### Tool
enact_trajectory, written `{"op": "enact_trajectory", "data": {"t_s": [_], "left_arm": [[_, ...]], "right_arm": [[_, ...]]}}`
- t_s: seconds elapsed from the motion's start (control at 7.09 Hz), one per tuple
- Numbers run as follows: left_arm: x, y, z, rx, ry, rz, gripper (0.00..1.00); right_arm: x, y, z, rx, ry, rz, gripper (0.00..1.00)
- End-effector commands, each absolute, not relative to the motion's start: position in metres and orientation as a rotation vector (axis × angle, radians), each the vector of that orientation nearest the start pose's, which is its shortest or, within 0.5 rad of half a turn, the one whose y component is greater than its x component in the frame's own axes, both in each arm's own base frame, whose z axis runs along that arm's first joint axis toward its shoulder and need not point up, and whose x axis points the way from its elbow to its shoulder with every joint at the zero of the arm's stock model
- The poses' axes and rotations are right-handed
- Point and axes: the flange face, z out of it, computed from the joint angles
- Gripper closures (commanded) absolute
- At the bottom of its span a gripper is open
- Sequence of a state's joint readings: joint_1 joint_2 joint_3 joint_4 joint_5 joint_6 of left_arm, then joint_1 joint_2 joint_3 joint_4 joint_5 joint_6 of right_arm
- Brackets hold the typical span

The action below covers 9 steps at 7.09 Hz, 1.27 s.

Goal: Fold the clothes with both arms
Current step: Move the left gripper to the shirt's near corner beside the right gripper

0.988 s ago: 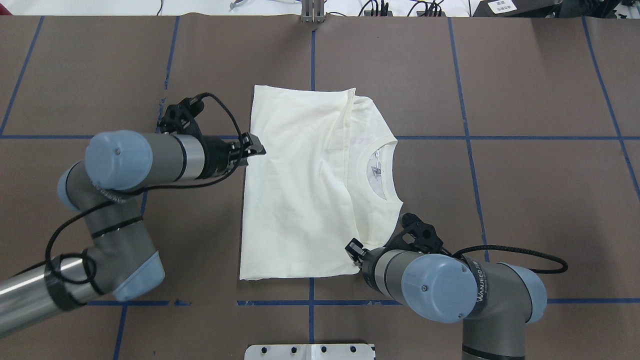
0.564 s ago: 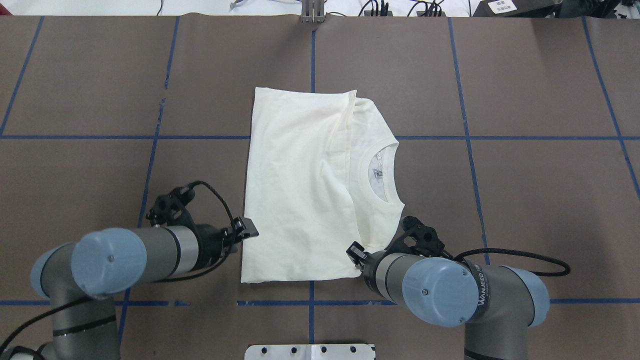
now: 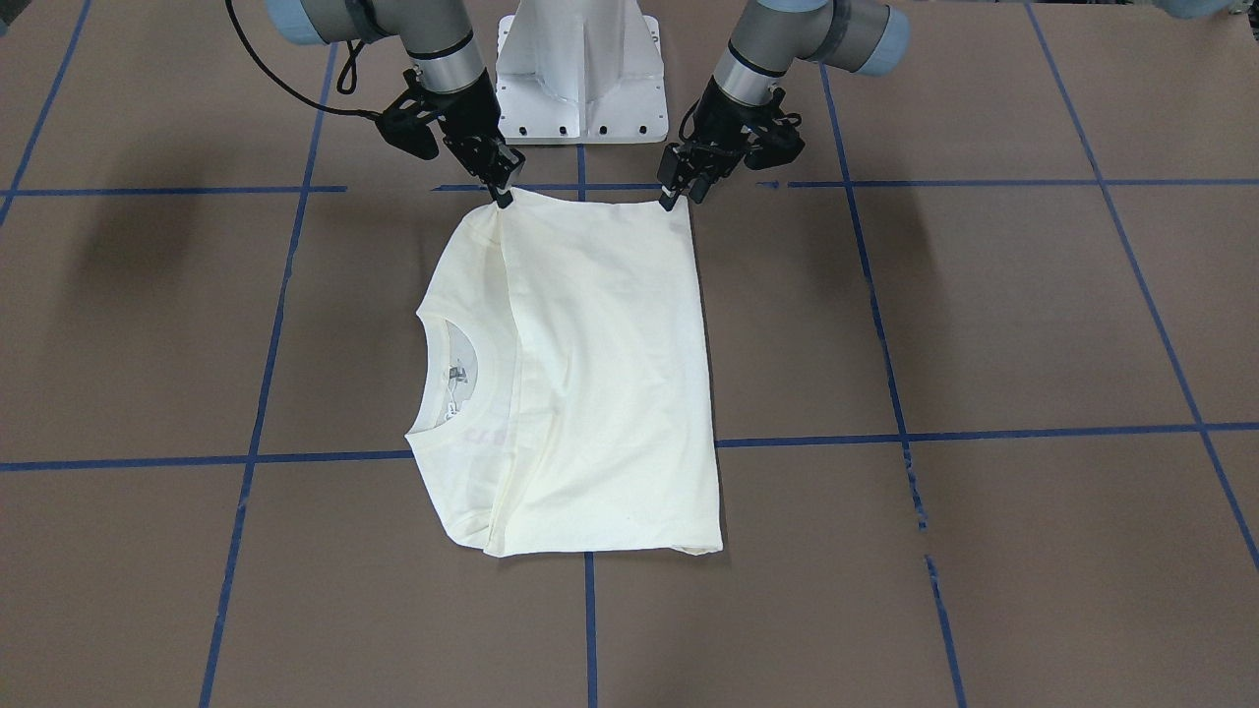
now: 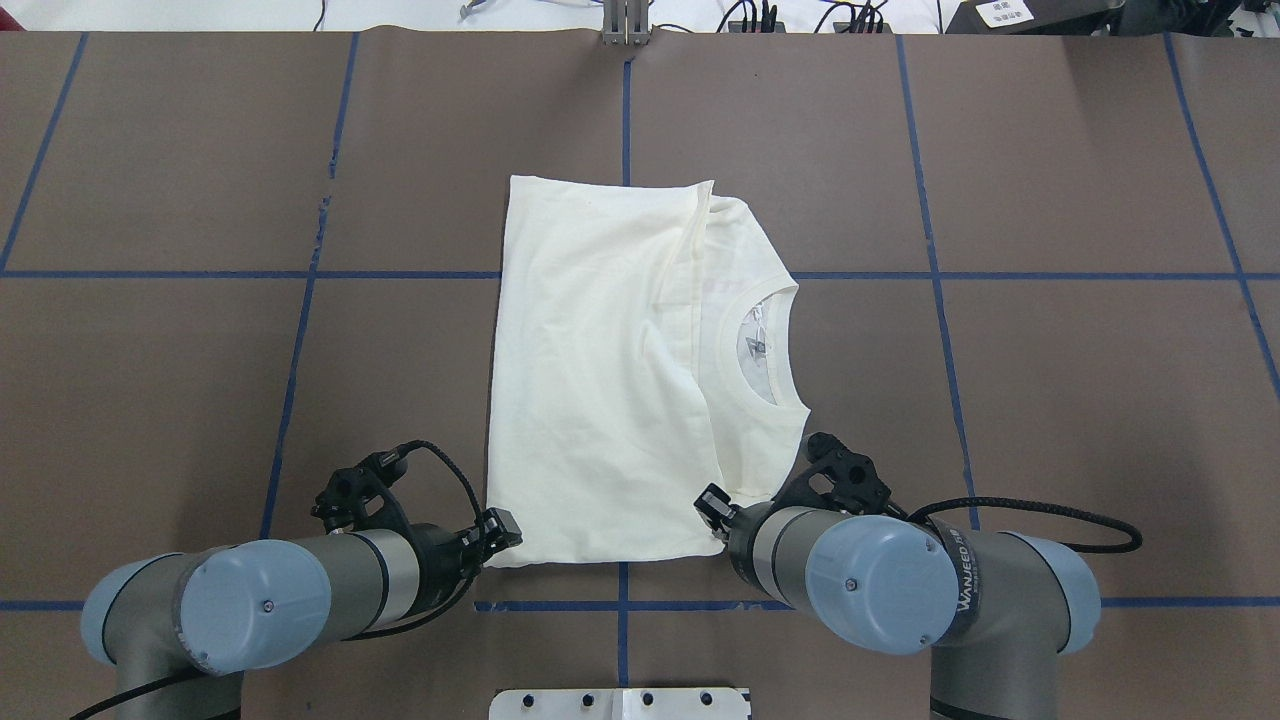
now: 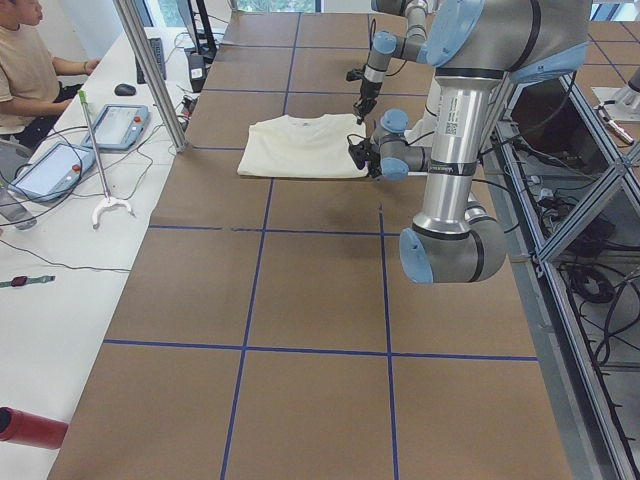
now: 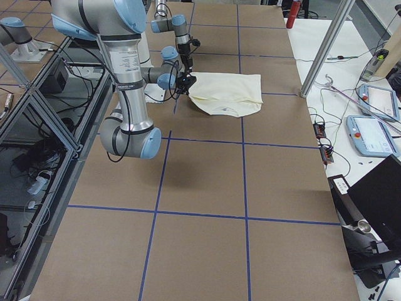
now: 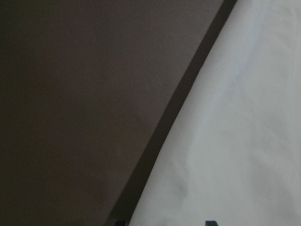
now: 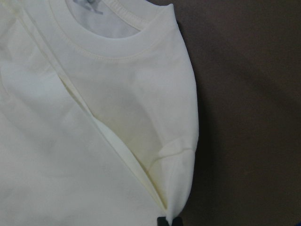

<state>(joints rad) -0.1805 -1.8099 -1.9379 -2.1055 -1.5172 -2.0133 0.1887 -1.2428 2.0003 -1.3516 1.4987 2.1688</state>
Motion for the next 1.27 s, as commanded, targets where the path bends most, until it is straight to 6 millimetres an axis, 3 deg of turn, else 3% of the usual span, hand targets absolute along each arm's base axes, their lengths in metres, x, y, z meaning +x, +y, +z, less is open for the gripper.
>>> {"op": "enact_trajectory", "data": {"t_s": [0.0, 0.28, 0.42, 0.56, 0.85, 0.99, 1.13], "left_arm": [[0.5313, -0.2338, 0.304, -0.107, 1.148, -0.579, 0.47], [0.5345, -0.2343, 0.3056, -0.106, 1.143, -0.579, 0.58], [0.5334, -0.2341, 0.3099, -0.105, 1.135, -0.58, 0.57], [0.5321, -0.2341, 0.3129, -0.101, 1.13, -0.578, 0.39], [0.5363, -0.2339, 0.3129, -0.095, 1.087, -0.58, 0.39], [0.5372, -0.2332, 0.3131, -0.095, 1.08, -0.579, 0.42], [0.5382, -0.2323, 0.3129, -0.099, 1.079, -0.579, 0.63]], "right_arm": [[-0.5239, -0.243, 0.2707, -0.134, -0.99, 0.753, 1.0], [-0.5236, -0.243, 0.269, -0.135, -0.994, 0.753, 1.0], [-0.5232, -0.2438, 0.2692, -0.134, -0.993, 0.754, 1.0], [-0.5232, -0.2438, 0.2692, -0.134, -0.993, 0.754, 1.0], [-0.5222, -0.2453, 0.2675, -0.132, -0.998, 0.755, 1.0], [-0.5222, -0.2453, 0.2675, -0.132, -0.998, 0.754, 1.0], [-0.522, -0.2453, 0.2684, -0.131, -0.997, 0.754, 1.0]]}}
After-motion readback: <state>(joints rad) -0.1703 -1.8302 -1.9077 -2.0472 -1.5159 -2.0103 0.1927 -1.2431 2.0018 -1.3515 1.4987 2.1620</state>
